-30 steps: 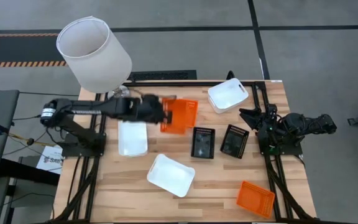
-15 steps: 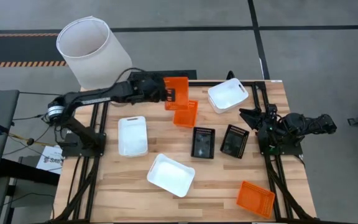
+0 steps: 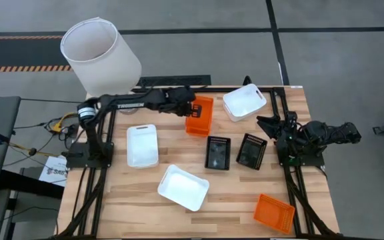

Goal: Stack baskets by color
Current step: Stack the bottom left orange bin on top of the top orange bin, then stack the bottom orange bin on top of the top orange bin

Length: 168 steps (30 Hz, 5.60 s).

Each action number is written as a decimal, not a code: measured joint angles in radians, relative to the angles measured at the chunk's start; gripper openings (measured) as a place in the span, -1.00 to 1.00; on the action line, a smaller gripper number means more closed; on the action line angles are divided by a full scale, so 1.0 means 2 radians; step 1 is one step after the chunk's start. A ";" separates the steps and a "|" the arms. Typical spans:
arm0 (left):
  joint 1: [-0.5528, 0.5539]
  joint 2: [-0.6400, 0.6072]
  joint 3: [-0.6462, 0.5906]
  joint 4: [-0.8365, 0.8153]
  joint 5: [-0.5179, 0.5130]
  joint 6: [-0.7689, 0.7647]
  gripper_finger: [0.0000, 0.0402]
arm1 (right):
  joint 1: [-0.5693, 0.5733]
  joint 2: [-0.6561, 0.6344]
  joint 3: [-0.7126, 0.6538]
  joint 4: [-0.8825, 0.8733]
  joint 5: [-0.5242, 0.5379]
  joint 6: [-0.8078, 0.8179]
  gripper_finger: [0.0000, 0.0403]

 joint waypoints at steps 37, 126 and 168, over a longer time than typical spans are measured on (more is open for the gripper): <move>0.004 0.035 0.000 -0.050 0.095 0.026 -0.90 | 0.000 0.000 0.000 -0.002 0.000 0.000 0.12; -0.141 0.007 0.189 -0.245 0.082 0.036 -0.38 | 0.006 0.078 0.010 -0.158 -0.303 0.301 0.09; -0.353 -0.111 0.221 -0.301 -0.049 0.030 -0.38 | 0.328 0.612 0.213 -0.332 -0.432 0.511 -0.39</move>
